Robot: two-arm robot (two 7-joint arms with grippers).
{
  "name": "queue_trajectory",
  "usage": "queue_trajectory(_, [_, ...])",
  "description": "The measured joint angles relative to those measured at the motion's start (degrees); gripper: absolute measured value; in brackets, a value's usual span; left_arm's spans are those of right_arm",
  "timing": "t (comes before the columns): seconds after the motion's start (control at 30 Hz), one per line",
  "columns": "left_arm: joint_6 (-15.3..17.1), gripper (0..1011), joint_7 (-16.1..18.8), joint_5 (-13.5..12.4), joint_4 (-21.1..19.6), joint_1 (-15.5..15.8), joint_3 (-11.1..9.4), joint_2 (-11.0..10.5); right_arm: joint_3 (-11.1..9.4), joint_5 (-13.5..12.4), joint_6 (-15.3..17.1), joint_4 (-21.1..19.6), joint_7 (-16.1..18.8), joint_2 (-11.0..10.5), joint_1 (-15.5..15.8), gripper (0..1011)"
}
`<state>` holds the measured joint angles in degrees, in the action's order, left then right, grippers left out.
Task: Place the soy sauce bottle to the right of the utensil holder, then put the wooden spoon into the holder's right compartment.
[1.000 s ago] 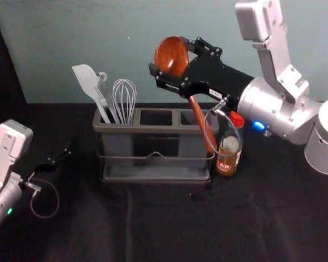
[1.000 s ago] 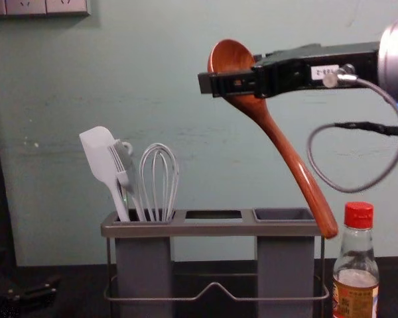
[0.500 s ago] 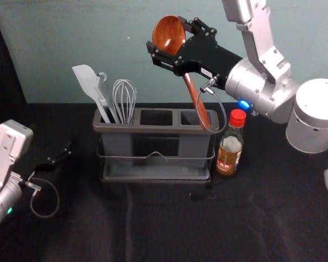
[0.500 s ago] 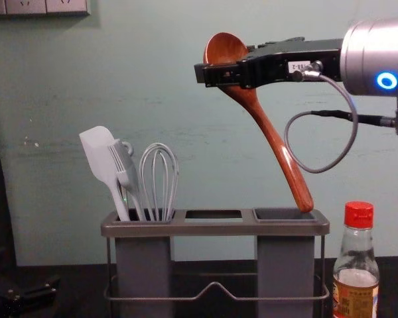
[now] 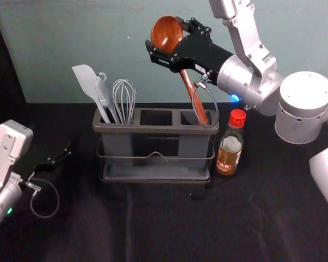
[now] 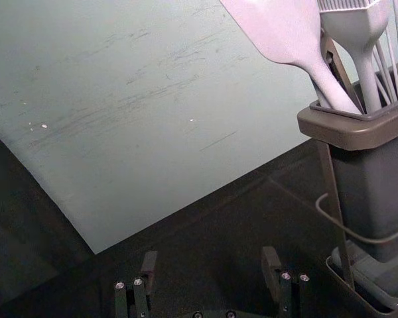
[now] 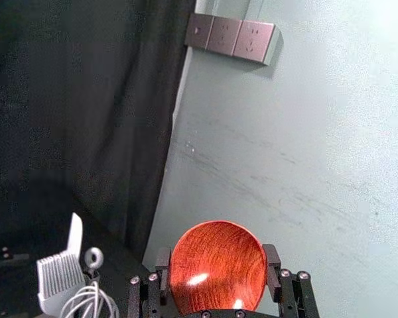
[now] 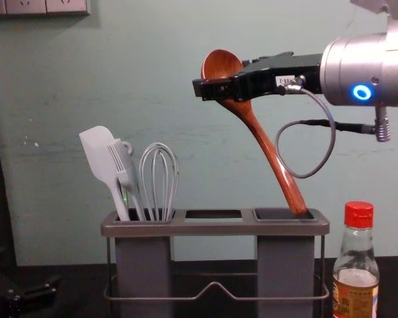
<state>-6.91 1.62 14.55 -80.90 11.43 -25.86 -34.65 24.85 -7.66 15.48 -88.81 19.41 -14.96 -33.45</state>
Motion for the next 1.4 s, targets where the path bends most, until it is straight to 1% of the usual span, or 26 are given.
queue_trajectory(0.17, [0.00, 1011, 0.00, 0.00, 0.00, 0.00, 0.00, 0.00, -0.02, 0.50, -0.19, 2.13, 0.23, 0.52, -0.88, 840])
queue_trajectory(0.73, [0.00, 1011, 0.00, 0.00, 0.00, 0.00, 0.00, 0.00, 0.34, 2.50, -1.53, 4.00, 0.50, 1.45, -1.32, 840])
queue_trajectory(0.93, [0.00, 1012, 0.00, 0.00, 0.00, 0.00, 0.00, 0.00, 0.29, 2.83, -1.70, 4.23, 0.56, 1.75, -1.59, 840])
queue_trajectory(1.27, [0.00, 1012, 0.00, 0.00, 0.00, 0.00, 0.00, 0.00, 0.32, 3.66, -2.30, 6.02, 0.76, 2.17, -1.64, 841])
queue_trajectory(1.4, [0.00, 1011, 0.00, 0.00, 0.00, 0.00, 0.00, 0.00, 0.11, 3.69, -2.40, 6.14, 0.90, 2.17, -1.49, 841])
